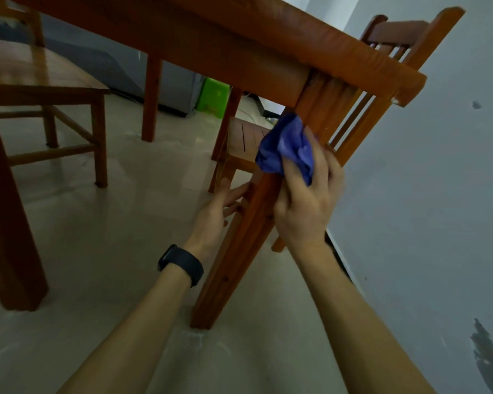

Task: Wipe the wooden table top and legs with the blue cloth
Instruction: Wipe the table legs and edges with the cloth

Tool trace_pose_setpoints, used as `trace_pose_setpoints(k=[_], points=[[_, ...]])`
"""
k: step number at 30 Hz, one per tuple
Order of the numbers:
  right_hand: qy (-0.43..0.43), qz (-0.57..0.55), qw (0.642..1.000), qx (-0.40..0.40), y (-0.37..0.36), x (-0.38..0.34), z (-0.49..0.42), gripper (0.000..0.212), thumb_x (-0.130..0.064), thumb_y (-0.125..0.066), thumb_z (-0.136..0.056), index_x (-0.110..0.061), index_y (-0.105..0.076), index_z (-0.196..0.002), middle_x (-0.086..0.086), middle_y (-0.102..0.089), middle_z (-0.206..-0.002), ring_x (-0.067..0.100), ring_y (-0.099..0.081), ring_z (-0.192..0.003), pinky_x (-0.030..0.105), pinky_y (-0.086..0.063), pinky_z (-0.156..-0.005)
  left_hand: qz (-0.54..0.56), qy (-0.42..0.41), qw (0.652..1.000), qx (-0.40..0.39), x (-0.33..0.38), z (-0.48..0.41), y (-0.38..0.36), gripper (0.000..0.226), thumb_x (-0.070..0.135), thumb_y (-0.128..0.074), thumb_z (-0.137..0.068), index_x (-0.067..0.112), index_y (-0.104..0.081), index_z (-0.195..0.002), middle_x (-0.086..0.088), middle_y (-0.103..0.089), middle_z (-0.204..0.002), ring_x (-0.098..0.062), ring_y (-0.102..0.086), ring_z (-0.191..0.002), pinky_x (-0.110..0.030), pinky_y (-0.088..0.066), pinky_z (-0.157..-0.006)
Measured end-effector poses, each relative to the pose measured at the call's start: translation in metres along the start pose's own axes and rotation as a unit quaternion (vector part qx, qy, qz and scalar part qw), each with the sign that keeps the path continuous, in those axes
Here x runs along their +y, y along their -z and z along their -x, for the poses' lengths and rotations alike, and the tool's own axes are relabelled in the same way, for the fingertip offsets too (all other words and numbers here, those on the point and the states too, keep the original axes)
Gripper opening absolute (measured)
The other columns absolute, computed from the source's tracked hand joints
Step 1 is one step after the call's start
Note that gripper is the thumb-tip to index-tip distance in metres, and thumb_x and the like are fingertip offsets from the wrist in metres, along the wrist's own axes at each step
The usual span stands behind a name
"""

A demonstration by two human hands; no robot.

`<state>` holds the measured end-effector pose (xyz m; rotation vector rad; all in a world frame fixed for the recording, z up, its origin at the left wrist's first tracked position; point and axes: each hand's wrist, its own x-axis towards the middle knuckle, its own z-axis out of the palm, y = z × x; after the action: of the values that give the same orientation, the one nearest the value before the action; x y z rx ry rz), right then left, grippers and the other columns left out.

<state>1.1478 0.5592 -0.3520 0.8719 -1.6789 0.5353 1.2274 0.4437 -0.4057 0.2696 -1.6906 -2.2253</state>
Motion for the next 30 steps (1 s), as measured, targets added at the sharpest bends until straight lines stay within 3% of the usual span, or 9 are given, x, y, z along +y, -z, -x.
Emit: trace_pose_setpoints(k=[2,5,10,15,19,22,26,28,30], points=[[0.007,0.007,1.000,-0.012,-0.011,0.001,0.037,0.027,-0.021,-0.055,-0.098,-0.016,-0.062,-0.123,0.007,-0.043,-0.145,0.035,-0.037,-0.132,0.052,-0.036,-0.107,0.007,-0.002,1.000,0.001,0.000,-0.002,-0.001,0.045,0.058,-0.019,-0.100,0.048,-0.061,-0.111,0.017,-0.058,-0.129,-0.012,-0.049,-0.127,-0.044,-0.025,-0.115],[0.073,0.024,0.991,-0.108,-0.010,0.008,0.092,0.041,-0.018,-0.067,-0.088,-0.025,-0.054,-0.126,0.002,-0.039,-0.150,0.033,-0.037,-0.135,0.049,-0.029,-0.112,0.026,-0.002,1.000,-0.001,0.003,-0.001,-0.001,0.047,0.067,-0.027,-0.094,0.043,-0.065,-0.107,0.014,-0.065,-0.120,-0.012,-0.056,-0.121,-0.049,-0.031,-0.115],[0.108,0.024,0.977,-0.180,0.013,0.009,0.082,0.034,-0.021,-0.054,-0.086,-0.029,-0.058,-0.119,-0.001,-0.044,-0.149,0.034,-0.040,-0.132,0.054,-0.036,-0.101,0.029,-0.007,0.999,-0.018,0.017,0.008,-0.004,0.054,0.075,-0.031,-0.086,0.044,-0.068,-0.110,0.012,-0.066,-0.125,-0.012,-0.058,-0.121,-0.048,-0.036,-0.112],[-0.030,0.002,0.999,-0.019,0.023,0.001,-0.026,0.033,-0.016,-0.051,-0.089,-0.013,-0.068,-0.117,0.012,-0.054,-0.141,0.034,-0.033,-0.129,0.051,-0.034,-0.101,0.001,-0.029,1.000,-0.007,0.029,0.014,-0.009,0.050,0.068,-0.022,-0.094,0.049,-0.064,-0.114,0.029,-0.062,-0.116,-0.007,-0.053,-0.120,-0.044,-0.030,-0.111],[-0.034,0.007,0.999,0.034,0.009,0.007,-0.037,0.032,-0.021,-0.045,-0.101,-0.010,-0.069,-0.117,0.012,-0.053,-0.141,0.033,-0.034,-0.127,0.049,-0.037,-0.102,-0.011,-0.034,0.999,-0.009,0.033,0.017,-0.012,0.050,0.065,-0.020,-0.093,0.049,-0.060,-0.119,0.034,-0.060,-0.109,0.002,-0.052,-0.111,-0.029,-0.034,-0.093],[0.030,0.025,0.998,-0.051,0.005,0.017,0.044,0.030,-0.015,-0.058,-0.090,-0.016,-0.064,-0.119,0.008,-0.044,-0.142,0.039,-0.037,-0.127,0.055,-0.037,-0.101,-0.017,-0.033,0.999,-0.012,0.032,0.019,-0.013,0.044,0.057,-0.018,-0.099,0.050,-0.058,-0.115,0.035,-0.058,-0.107,0.005,-0.051,-0.109,-0.024,-0.033,-0.090],[0.112,0.056,0.962,-0.243,0.020,0.029,0.135,0.062,-0.002,-0.085,-0.055,-0.023,-0.071,-0.111,0.003,-0.045,-0.142,0.037,-0.043,-0.123,0.058,-0.041,-0.094,-0.043,-0.029,0.998,-0.038,0.034,0.018,-0.008,0.043,0.055,-0.016,-0.101,0.049,-0.053,-0.122,0.030,-0.054,-0.115,0.009,-0.050,-0.103,-0.015,-0.034,-0.079],[0.084,0.035,0.964,-0.248,0.020,0.023,0.124,0.053,-0.007,-0.080,-0.065,-0.023,-0.068,-0.114,0.005,-0.048,-0.142,0.039,-0.043,-0.124,0.061,-0.043,-0.092,-0.049,-0.030,0.998,-0.040,0.035,0.017,-0.005,0.042,0.053,-0.016,-0.102,0.048,-0.053,-0.121,0.026,-0.054,-0.119,0.002,-0.052,-0.107,-0.017,-0.036,-0.083],[0.047,0.022,0.981,-0.185,0.017,0.010,0.080,0.038,-0.016,-0.064,-0.082,-0.019,-0.066,-0.119,0.008,-0.049,-0.144,0.040,-0.039,-0.128,0.062,-0.039,-0.097,-0.043,-0.033,0.998,-0.035,0.032,0.016,-0.005,0.040,0.051,-0.018,-0.102,0.046,-0.055,-0.116,0.019,-0.056,-0.123,-0.010,-0.051,-0.120,-0.027,-0.034,-0.100]])
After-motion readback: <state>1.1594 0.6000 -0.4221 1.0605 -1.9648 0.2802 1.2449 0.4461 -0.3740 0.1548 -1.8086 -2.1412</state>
